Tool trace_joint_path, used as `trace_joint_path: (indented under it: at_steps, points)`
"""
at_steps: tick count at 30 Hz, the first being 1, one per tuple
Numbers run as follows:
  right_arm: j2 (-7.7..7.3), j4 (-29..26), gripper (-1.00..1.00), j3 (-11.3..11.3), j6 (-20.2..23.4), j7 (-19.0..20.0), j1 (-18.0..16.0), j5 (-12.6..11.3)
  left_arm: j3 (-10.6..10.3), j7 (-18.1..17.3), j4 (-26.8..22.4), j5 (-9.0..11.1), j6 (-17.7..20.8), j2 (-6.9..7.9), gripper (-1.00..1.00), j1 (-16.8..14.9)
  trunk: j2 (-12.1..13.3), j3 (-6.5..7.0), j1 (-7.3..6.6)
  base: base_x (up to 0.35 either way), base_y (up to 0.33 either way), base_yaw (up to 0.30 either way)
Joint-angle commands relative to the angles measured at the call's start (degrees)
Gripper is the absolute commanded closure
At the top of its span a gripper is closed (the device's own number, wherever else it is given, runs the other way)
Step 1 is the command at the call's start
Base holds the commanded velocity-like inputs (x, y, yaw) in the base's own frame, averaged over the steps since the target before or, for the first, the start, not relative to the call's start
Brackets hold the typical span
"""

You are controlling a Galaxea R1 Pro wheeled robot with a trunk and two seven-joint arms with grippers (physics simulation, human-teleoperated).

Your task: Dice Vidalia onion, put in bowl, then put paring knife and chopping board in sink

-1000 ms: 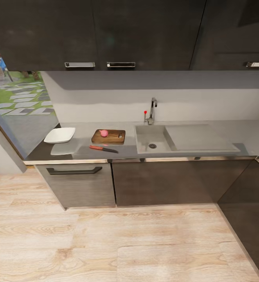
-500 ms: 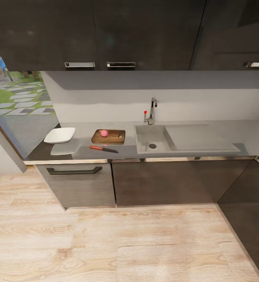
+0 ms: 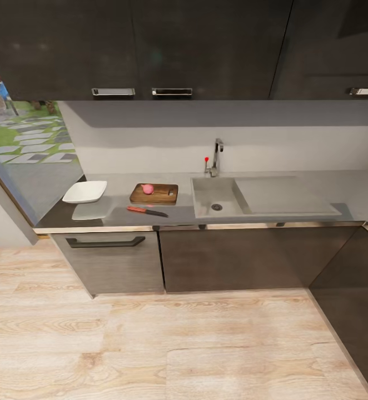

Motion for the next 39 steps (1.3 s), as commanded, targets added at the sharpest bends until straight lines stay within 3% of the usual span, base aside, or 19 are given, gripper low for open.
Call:
trace_joint_path:
  at_steps: [1, 6, 7, 9, 20, 39]
  points:
    - [0.15, -1.9, -1.0, -0.5, -0.1, 0.4, 0.0, 0.3, -0.4, 0.5, -0.1, 0.6, -0.1, 0.25, -1.0, 0.0, -0.1, -0.1, 0.03, 0.0, 0.0, 0.0]
    - [0.47, -8.4, -1.0, -0.4, 0.1, -0.1, 0.0, 0.2, -0.4, 0.5, 0.0, 0.7, -0.1, 1.01, -1.0, 0.0, -0.1, -0.1, 0.03, 0.0, 0.0, 0.0]
    - [0.65, -12.1, -1.0, -0.4, 1.9, -0.6, 0.0, 0.1, -0.4, 0.5, 0.2, 0.9, 0.0, 2.11, -1.0, 0.0, -0.1, -0.1, 0.03, 0.0, 0.0, 0.0]
    - [0.72, -13.0, -1.0, -0.3, 3.7, -0.6, 0.0, 0.1, -0.3, 0.4, 0.3, 1.1, 0.0, 2.46, -1.0, 0.0, -0.1, -0.1, 0.03, 0.0, 0.0, 0.0]
    - [0.71, -13.1, -1.0, -0.1, 5.4, -0.2, 0.0, 0.1, -0.3, 0.4, 2.2, 1.2, -0.1, 2.83, -1.0, 0.0, -0.1, -0.1, 0.03, 0.011, 0.013, 0.0]
    - [0.7, -13.1, -1.0, -0.1, 5.5, -0.3, 0.0, 0.0, -0.4, 0.4, 2.2, 1.1, -0.1, 2.83, -1.0, 0.0, -0.1, -0.1, 0.03, 0.093, 0.28, 0.0]
